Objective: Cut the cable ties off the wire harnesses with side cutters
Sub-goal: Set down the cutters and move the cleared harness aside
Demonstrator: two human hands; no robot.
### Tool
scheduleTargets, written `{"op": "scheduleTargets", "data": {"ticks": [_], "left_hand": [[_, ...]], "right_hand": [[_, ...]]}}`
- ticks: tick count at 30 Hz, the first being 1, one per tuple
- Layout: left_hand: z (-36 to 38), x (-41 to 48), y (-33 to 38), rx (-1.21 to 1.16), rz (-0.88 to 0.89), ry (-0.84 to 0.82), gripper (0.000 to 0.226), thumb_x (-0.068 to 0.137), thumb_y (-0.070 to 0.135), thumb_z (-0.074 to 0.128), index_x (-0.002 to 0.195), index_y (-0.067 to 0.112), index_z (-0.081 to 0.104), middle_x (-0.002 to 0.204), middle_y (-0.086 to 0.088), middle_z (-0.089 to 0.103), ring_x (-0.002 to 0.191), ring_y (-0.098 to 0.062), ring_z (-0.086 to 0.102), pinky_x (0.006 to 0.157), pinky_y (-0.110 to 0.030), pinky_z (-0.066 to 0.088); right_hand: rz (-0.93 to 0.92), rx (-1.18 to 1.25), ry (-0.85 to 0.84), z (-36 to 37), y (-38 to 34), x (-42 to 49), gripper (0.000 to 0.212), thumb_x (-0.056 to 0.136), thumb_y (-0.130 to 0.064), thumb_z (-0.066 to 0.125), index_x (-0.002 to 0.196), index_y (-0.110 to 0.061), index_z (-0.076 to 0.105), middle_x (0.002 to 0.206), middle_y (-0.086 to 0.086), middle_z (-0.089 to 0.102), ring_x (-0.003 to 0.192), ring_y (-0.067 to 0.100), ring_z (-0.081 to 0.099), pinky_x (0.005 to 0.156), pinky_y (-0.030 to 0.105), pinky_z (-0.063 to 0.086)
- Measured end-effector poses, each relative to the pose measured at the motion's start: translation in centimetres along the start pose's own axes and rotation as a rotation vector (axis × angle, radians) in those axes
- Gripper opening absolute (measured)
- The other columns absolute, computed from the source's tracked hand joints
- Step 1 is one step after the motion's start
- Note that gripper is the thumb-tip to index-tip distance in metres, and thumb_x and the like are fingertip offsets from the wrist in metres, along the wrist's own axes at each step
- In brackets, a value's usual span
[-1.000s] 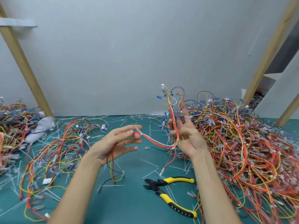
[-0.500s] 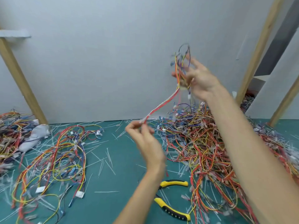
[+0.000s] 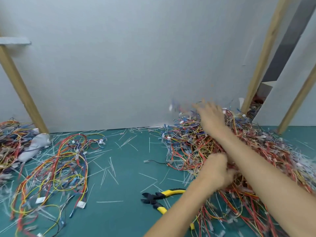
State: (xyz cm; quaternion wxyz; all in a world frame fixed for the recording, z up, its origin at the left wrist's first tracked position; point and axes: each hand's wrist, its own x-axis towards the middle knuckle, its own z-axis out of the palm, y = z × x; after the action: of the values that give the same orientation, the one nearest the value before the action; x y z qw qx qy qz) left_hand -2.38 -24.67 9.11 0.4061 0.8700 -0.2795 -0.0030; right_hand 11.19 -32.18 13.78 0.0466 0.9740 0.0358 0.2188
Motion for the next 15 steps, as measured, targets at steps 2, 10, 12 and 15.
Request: {"op": "scheduleTargets", "data": {"ticks": [2, 10, 12, 15], "left_hand": [[0.0, -1.5, -2.2, 0.067, 0.084, -0.007, 0.027, 0.088, 0.005, 0.057, 0.113, 0.001, 0.066, 0.123, -0.016, 0.062, 0.118, -0.030, 0.054, 0.102, -0.032, 0.038], [-4.4, -6.3, -9.3, 0.097, 0.027, 0.129, 0.025, 0.092, 0.010, 0.054, 0.111, 0.017, 0.069, 0.122, 0.001, 0.062, 0.117, -0.009, 0.054, 0.099, -0.017, 0.036], [-5.5, -7.6, -11.1, 0.104, -0.018, 0.151, 0.026, 0.091, 0.009, 0.054, 0.110, 0.019, 0.069, 0.123, 0.005, 0.061, 0.114, -0.006, 0.055, 0.096, -0.018, 0.041], [-7.1, -9.4, -13.8, 0.148, -0.058, 0.182, 0.024, 0.091, 0.009, 0.055, 0.107, 0.022, 0.068, 0.119, 0.009, 0.062, 0.105, -0.003, 0.057, 0.085, -0.004, 0.036]], "right_hand": [[0.028, -0.062, -0.182, 4.5, 1.8, -3.2, 0.077, 0.093, -0.004, 0.050, 0.153, -0.038, 0.017, 0.161, 0.007, 0.020, 0.147, 0.029, 0.018, 0.117, 0.051, 0.015], [0.115, -0.029, -0.255, 7.0, 2.3, -3.7, 0.083, 0.093, -0.009, 0.051, 0.154, -0.041, 0.006, 0.164, 0.001, 0.011, 0.151, 0.023, 0.006, 0.118, 0.053, 0.009], [0.120, -0.028, -0.274, 6.6, 2.3, -3.5, 0.083, 0.093, -0.010, 0.054, 0.154, -0.041, 0.007, 0.164, 0.001, 0.010, 0.151, 0.023, 0.005, 0.118, 0.053, 0.007], [0.131, -0.028, -0.274, 5.7, 1.6, -3.7, 0.085, 0.092, -0.011, 0.057, 0.154, -0.042, 0.008, 0.165, 0.004, 0.005, 0.151, 0.026, 0.003, 0.117, 0.053, 0.007]]}}
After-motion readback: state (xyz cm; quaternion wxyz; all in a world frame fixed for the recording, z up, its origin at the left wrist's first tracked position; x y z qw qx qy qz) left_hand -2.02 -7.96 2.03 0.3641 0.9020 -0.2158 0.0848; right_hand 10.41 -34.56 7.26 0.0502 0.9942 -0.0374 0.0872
